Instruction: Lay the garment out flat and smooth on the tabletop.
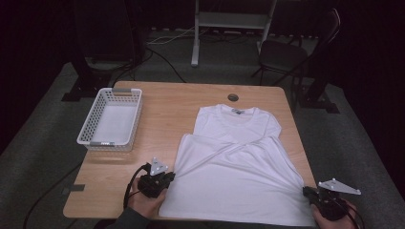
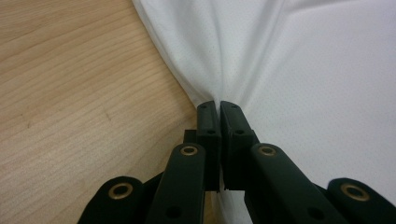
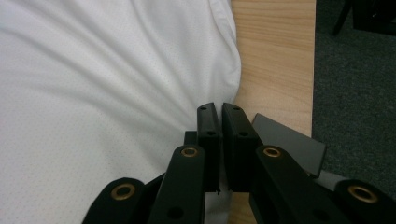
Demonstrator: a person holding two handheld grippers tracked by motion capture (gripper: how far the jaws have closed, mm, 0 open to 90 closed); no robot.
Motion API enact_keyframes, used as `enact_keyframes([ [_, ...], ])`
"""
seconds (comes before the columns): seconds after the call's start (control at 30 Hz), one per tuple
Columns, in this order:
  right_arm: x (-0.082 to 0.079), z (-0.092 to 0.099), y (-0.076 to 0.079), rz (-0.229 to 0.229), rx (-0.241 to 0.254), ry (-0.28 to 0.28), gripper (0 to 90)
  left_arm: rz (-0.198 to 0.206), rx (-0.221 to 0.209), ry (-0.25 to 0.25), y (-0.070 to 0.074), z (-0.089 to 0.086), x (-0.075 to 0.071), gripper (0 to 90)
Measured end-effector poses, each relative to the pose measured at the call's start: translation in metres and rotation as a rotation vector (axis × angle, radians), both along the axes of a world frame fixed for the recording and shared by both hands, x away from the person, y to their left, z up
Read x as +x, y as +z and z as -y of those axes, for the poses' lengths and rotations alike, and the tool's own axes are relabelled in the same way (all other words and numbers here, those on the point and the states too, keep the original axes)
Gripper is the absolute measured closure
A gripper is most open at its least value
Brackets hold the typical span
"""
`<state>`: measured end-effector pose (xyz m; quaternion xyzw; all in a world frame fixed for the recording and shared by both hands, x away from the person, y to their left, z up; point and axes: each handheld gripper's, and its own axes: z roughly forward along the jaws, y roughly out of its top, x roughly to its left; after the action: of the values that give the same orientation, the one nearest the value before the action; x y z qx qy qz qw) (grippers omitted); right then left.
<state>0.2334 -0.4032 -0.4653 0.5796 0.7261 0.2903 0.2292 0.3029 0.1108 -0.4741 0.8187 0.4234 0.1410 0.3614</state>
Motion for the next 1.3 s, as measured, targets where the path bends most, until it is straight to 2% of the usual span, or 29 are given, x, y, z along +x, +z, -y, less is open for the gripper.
enact_keyframes([
  [0.63,-0.018,0.003,0.0,0.002,-0.003,-0.014,85.6,0.017,-0.006,-0.033,0.007,0.001,-0.023,88.4],
  [0.93,-0.025,0.004,-0.001,0.005,-0.001,-0.019,85.5,0.01,-0.022,-0.035,0.003,0.0,-0.031,88.3],
  [1.13,-0.03,0.004,-0.002,0.004,0.006,-0.023,85.5,0.007,-0.013,-0.045,0.002,-0.001,-0.037,88.3],
  [1.3,-0.036,0.005,-0.002,0.005,0.007,-0.025,85.5,0.008,-0.027,-0.044,0.002,-0.002,-0.043,88.3],
])
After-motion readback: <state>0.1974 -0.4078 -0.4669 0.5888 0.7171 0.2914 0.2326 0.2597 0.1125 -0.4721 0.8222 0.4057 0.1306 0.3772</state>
